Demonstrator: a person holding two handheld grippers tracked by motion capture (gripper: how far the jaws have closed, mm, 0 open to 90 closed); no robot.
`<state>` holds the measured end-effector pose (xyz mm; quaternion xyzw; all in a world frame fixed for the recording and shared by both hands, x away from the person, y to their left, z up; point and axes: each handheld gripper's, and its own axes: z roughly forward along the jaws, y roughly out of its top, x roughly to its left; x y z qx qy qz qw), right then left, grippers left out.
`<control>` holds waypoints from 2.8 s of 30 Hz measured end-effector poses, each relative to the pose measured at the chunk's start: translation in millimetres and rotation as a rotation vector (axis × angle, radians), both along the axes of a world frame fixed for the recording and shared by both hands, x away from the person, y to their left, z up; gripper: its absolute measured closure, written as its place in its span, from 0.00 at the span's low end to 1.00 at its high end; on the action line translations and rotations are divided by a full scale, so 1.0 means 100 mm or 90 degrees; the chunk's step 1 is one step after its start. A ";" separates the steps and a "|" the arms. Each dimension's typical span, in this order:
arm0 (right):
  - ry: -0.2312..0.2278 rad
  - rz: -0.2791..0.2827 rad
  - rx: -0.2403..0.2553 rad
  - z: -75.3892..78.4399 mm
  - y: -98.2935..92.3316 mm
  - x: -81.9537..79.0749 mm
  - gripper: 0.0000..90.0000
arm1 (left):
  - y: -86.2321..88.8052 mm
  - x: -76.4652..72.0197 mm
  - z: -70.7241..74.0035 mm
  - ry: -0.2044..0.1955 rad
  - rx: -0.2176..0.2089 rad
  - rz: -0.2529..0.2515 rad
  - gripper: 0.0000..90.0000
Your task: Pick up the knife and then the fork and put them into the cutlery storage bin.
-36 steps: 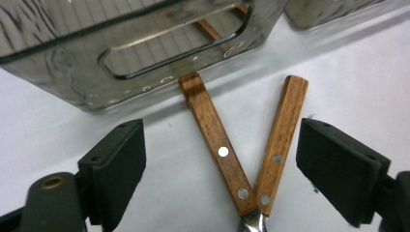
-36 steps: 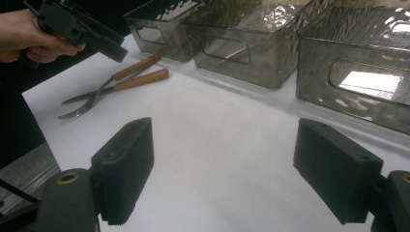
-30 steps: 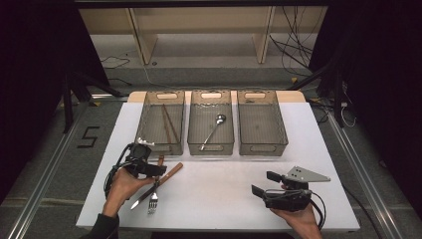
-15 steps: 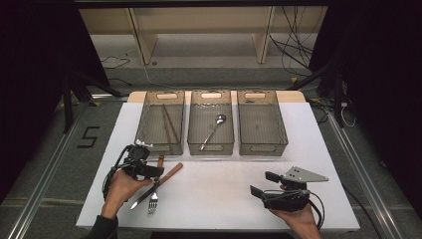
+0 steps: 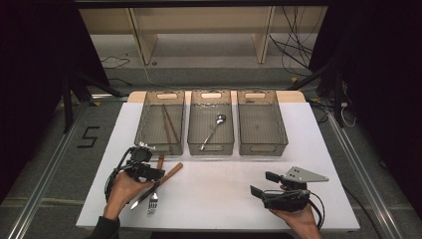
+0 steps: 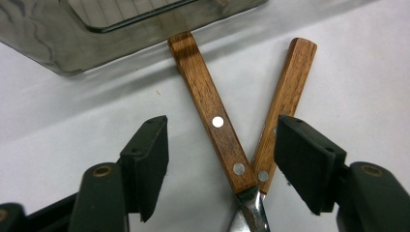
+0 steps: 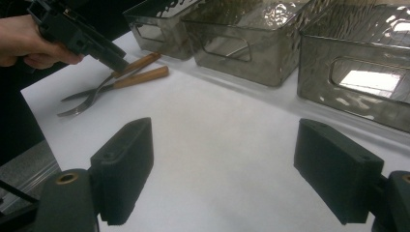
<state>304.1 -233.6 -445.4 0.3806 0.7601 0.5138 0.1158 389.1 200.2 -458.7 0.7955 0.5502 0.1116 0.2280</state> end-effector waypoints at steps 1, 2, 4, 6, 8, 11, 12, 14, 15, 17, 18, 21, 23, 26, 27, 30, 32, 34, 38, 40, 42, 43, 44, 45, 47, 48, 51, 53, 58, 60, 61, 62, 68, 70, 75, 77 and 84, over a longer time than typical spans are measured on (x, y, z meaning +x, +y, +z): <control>0.000 0.000 -0.001 0.00 0.00 0.00 0.25 | 0.00 0.00 0.00 0.001 0.000 -0.002 0.42; 0.000 0.000 0.000 0.00 0.00 0.00 0.25 | 0.00 0.00 -0.01 0.002 -0.001 -0.001 0.44; 0.001 0.000 0.000 0.00 0.00 0.00 0.25 | 0.00 0.00 -0.03 0.008 0.007 -0.002 0.46; 0.001 0.000 -0.001 0.00 0.01 0.00 0.25 | 0.01 0.01 -0.04 0.011 0.009 0.000 0.49; 0.001 0.001 -0.001 0.00 0.01 0.00 0.25 | 0.01 0.01 -0.06 0.014 0.010 0.000 0.51; 0.002 0.001 -0.001 -0.01 0.00 0.00 0.25 | 0.01 0.02 -0.10 0.020 0.012 -0.002 0.54; 0.001 0.001 -0.001 0.00 0.01 0.00 0.25 | 0.01 0.02 -0.11 0.020 0.012 -0.001 0.56; 0.001 0.001 -0.001 0.00 0.01 0.00 0.25 | 0.01 0.03 -0.11 0.023 0.006 -0.004 0.57; 0.002 0.001 -0.001 0.00 0.00 0.00 0.25 | 0.01 0.03 -0.11 0.023 0.005 -0.006 0.58; 0.002 0.001 -0.001 -0.01 0.01 0.00 0.25 | 0.01 0.03 -0.12 0.023 0.004 -0.007 0.60; 0.002 0.002 -0.002 -0.01 0.01 0.00 0.25 | 0.01 0.04 -0.13 0.024 0.003 -0.008 0.60; 0.003 0.001 -0.002 -0.01 0.01 0.00 0.25 | 0.00 0.04 -0.14 0.027 0.001 -0.011 0.63; 0.003 0.002 -0.002 -0.01 0.01 0.00 0.25 | 0.00 0.04 -0.14 0.027 0.000 -0.012 0.64; 0.003 0.003 -0.004 -0.01 0.01 0.00 0.25 | 0.00 0.04 -0.14 0.027 -0.002 -0.014 0.65; 0.003 0.003 -0.004 -0.01 0.01 0.00 0.25 | 0.00 0.04 -0.14 0.026 -0.002 -0.014 0.66; 0.002 0.004 -0.004 -0.01 0.01 0.00 0.25 | 0.00 0.04 -0.14 0.026 -0.004 -0.013 0.69; 0.003 0.003 -0.004 -0.01 0.01 0.00 0.25 | 0.01 0.04 -0.14 0.025 -0.007 -0.013 0.69; 0.003 0.003 -0.004 -0.01 0.01 0.00 0.26 | 0.01 0.05 -0.14 0.026 -0.010 -0.011 0.70; 0.003 0.005 -0.005 -0.02 0.02 0.00 0.26 | 0.02 0.05 -0.14 0.028 -0.009 -0.006 0.72; 0.003 0.005 -0.006 -0.02 0.02 0.00 0.26 | 0.03 0.05 -0.14 0.027 -0.012 -0.001 0.74; 0.003 0.005 -0.005 -0.02 0.02 0.00 0.26 | 0.03 0.05 -0.14 0.027 -0.009 0.002 0.77; 0.003 0.005 -0.005 -0.02 0.02 0.00 0.26 | 0.03 0.05 -0.14 0.025 -0.008 0.005 0.79; 0.003 0.006 -0.006 -0.02 0.02 0.00 0.26 | 0.04 0.05 -0.14 0.025 -0.005 0.004 0.81; 0.003 0.006 -0.006 -0.02 0.02 0.00 0.26 | 0.04 0.05 -0.15 0.023 -0.007 0.006 0.82; 0.004 0.006 -0.006 -0.02 0.02 0.00 0.26 | 0.04 0.05 -0.15 0.023 -0.008 0.009 0.83; 0.004 0.006 -0.006 -0.02 0.02 0.00 0.26 | 0.04 0.05 -0.14 0.024 -0.006 0.008 0.83; 0.004 0.006 -0.005 -0.02 0.02 0.00 0.26 | 0.03 0.05 -0.14 0.021 -0.001 0.009 0.84; 0.004 0.006 -0.005 -0.02 0.02 0.00 0.26 | 0.03 0.05 -0.14 0.022 0.003 0.006 0.85; 0.004 0.006 -0.005 -0.02 0.02 0.00 0.26 | 0.03 0.04 -0.13 0.015 0.001 -0.001 0.85; 0.004 0.006 -0.005 -0.02 0.02 0.00 0.26 | 0.04 0.03 -0.11 0.009 -0.002 -0.006 0.85; 0.004 0.006 -0.005 -0.02 0.02 0.00 0.26 | 0.04 0.03 -0.10 0.005 -0.004 -0.007 0.85; 0.004 0.006 -0.004 -0.02 0.02 0.00 0.26 | 0.05 0.02 -0.09 0.003 -0.007 -0.010 0.85; 0.005 0.007 -0.003 -0.01 0.02 0.00 0.26 | 0.06 -0.02 0.02 -0.009 -0.028 -0.034 0.85; 0.005 0.007 -0.003 -0.01 0.02 0.00 0.26 | 0.06 -0.03 0.06 -0.012 -0.037 -0.041 0.85; 0.005 0.008 -0.002 -0.01 0.03 0.00 0.26 | 0.01 -0.08 0.16 -0.022 -0.056 -0.070 0.85; 0.004 0.009 -0.002 -0.01 0.03 0.00 0.26 | -0.02 -0.10 0.20 -0.022 -0.068 -0.091 0.85; -0.005 0.020 0.001 0.02 0.06 -0.02 0.26 | -0.21 -0.16 0.28 -0.016 -0.095 -0.157 0.85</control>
